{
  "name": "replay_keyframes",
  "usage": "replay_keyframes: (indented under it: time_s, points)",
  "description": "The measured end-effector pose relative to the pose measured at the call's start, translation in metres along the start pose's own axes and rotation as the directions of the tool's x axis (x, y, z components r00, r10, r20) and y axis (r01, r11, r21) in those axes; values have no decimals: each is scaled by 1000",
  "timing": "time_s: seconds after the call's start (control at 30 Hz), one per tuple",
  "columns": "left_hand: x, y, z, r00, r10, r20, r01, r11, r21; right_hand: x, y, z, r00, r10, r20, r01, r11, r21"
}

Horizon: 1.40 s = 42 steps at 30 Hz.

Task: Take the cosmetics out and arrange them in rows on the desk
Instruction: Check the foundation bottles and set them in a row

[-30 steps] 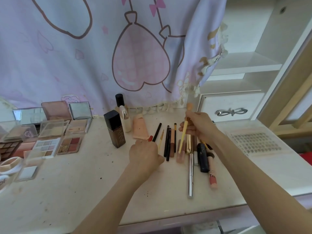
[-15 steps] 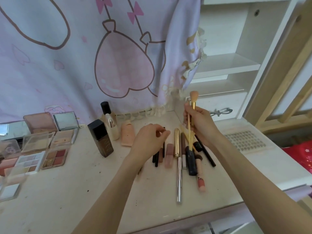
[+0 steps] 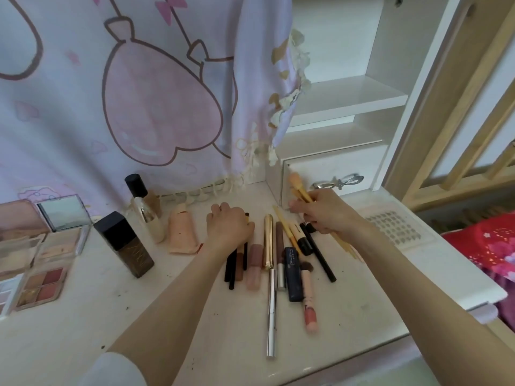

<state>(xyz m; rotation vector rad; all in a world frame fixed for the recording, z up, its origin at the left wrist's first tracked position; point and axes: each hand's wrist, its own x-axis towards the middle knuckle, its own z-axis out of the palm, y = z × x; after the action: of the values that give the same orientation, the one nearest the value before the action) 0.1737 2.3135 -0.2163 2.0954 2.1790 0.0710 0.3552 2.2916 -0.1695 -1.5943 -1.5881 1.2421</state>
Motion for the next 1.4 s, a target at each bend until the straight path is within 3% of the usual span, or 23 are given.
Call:
replay_keyframes:
  time_s: [0.1, 0.2, 0.3, 0.43, 0.6, 0.7, 0.77, 0.93, 1.1, 1.23, 1.4]
  points:
    - [4, 2, -2, 999, -26, 23, 27, 999, -43, 15, 1, 8, 1000, 16, 5, -13, 935, -355]
    - [4, 3, -6, 999, -33, 17, 34, 993, -116, 31, 2, 19, 998, 0, -56, -29, 854, -519]
    - [7, -4, -12, 998, -49, 43, 59, 956, -289, 44, 1, 28, 992, -11, -124, -61, 824, -563]
    - [-1, -13, -29, 996, -82, 18, 76, 789, -610, 52, -1, 35, 989, -16, -144, -75, 791, -608]
    - [-16, -33, -35, 981, -191, -46, 97, 675, -731, 55, 4, 40, 990, -10, -142, -82, 779, -622]
    - [-23, -36, -35, 989, -150, 3, 69, 439, -896, 56, -1, 41, 990, 15, -139, -101, 765, -636]
    - [-28, -38, -36, 990, -141, 13, 65, 370, -927, 54, -6, 42, 989, 20, -148, -110, 770, -629]
    - [-39, -47, -36, 987, -149, 67, 95, 193, -977, 33, -25, 42, 958, -124, -260, -52, 814, -579]
    - [-56, -40, -50, 979, -72, 189, 175, -167, -970, -5, -62, 33, 841, -337, -423, 131, 886, -444]
    - [-72, -39, -60, 972, -76, 222, 206, -181, -962, -35, -88, 30, 767, -377, -520, 388, 917, -91]
    - [-100, -46, -81, 980, -30, 198, 173, -374, -911, -69, -98, 57, 824, -352, -443, 518, 785, 341]
